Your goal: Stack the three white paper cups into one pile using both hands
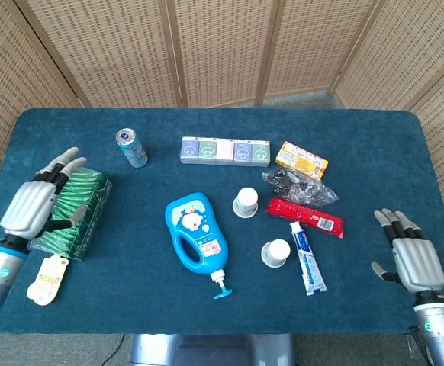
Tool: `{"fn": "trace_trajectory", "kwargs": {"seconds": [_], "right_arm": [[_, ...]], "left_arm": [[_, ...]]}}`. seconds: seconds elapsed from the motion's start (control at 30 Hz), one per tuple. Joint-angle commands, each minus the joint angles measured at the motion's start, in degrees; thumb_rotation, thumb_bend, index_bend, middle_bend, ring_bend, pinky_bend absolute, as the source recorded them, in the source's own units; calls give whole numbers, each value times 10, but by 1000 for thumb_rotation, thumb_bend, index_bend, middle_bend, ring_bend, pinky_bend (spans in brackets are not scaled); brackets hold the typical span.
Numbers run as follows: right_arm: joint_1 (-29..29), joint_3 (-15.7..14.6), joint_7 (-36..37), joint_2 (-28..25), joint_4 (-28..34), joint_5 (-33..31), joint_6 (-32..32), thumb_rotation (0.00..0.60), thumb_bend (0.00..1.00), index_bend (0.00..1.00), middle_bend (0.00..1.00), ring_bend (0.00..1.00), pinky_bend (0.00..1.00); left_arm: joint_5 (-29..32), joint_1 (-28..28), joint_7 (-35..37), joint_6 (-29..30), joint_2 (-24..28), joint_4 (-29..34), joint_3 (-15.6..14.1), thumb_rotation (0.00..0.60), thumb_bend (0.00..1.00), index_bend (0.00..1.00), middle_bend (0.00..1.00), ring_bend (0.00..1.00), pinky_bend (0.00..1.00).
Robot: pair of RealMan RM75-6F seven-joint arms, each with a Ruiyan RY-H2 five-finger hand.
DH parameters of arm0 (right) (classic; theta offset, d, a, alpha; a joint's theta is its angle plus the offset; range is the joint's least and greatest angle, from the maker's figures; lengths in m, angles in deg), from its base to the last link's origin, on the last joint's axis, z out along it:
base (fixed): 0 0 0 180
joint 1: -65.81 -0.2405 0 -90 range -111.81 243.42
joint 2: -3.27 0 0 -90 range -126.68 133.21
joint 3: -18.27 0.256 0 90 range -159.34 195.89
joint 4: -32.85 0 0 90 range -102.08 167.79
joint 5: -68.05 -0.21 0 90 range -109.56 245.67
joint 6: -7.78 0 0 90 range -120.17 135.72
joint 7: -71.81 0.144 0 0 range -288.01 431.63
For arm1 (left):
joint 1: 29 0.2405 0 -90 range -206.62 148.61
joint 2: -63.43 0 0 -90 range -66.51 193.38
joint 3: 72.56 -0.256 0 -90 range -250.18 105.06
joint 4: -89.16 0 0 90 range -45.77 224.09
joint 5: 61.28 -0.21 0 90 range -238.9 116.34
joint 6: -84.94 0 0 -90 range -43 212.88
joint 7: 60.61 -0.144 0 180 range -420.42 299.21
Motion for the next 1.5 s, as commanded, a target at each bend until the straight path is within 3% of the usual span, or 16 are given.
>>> {"fn": "trace_trajectory", "kwargs": {"seconds": [0.03,0.23,0.83,1.5], "right_arm": [[-13,-5,-27,8,16,1,-15,600,269,0,0,0,206],[-47,-6,-79,22,49,-14,-55,600,274,0,0,0,232],[-152,-4,-215,58,129,-103,-145,600,276,0,0,0,255],[-255,-13,-282,130,95,-235,-173,600,282,0,0,0,305]], "left_arm": [[-12,17,14,15,20,9,1,600,440,94,12,0,149],[-28,44,47,36,35,8,6,600,439,94,18,0,149],[-50,69,99,19,25,-34,15,600,439,93,17,0,148],[-69,101,143,26,30,-56,17,600,440,93,16,0,148]]}}
